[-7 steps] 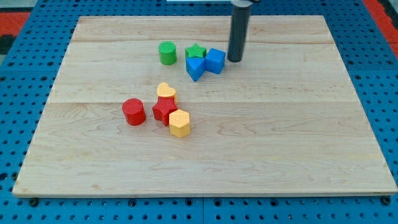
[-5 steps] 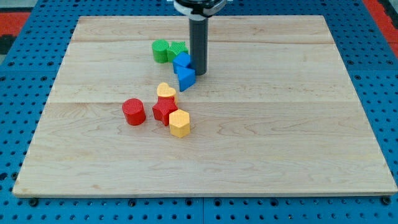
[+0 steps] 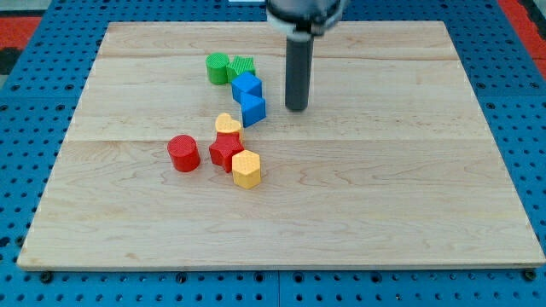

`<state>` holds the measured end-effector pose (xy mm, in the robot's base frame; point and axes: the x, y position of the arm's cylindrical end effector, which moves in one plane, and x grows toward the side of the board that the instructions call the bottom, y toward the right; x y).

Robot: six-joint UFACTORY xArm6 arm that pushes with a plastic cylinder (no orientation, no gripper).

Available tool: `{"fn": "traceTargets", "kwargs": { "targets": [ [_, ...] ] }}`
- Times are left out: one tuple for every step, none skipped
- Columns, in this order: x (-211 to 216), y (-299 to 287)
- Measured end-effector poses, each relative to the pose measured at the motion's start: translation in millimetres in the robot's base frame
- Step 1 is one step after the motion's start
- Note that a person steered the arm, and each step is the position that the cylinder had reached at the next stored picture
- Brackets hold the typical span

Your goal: Separate the green blocks from the blue blocks

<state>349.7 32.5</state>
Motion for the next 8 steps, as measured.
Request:
{"fn": "traceTargets", "kwargs": {
  "targets": [
    [-44.7,-36.5],
    [-37.7,-80.9],
    [-52.3,-132.4],
    [-39.0,-197.0],
    [-58.8,-152.7],
    [-60.4,-105.7],
    [-20.2,-140.3],
    [-14.6,-166.1]
  ]
}}
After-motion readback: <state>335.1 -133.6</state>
